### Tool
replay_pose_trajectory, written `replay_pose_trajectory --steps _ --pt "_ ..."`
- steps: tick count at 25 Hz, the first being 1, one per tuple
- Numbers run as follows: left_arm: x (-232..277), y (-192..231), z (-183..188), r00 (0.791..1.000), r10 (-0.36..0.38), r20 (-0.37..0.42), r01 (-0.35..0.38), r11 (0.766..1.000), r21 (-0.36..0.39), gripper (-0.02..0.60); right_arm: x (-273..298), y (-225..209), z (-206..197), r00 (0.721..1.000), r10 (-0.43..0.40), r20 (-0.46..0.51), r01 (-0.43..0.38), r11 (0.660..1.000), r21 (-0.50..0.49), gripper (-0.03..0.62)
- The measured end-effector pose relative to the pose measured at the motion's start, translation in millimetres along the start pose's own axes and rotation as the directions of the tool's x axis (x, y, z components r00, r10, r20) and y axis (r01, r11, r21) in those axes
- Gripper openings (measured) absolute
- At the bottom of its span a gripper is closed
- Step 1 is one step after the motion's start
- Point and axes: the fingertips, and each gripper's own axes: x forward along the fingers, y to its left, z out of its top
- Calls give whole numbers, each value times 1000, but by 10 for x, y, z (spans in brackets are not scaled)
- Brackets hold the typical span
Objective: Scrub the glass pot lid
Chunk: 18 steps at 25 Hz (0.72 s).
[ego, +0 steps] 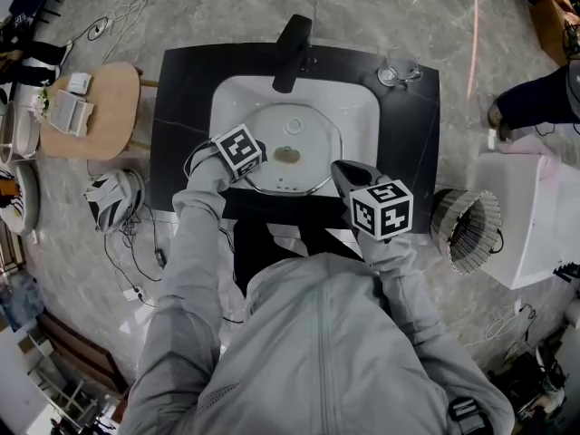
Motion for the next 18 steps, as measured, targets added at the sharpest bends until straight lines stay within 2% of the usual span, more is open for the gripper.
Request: replay_pose_trajectory --steps 10,18 --pt "21 -492 177 988 -134 76 132 990 41 83 45 -31 -15 1000 8 -10 -8 1000 1 32" --pt "51 -928 502 948 -272 164 266 962 58 83 91 -8 39 1000 16 -10 -16 1000 0 32"
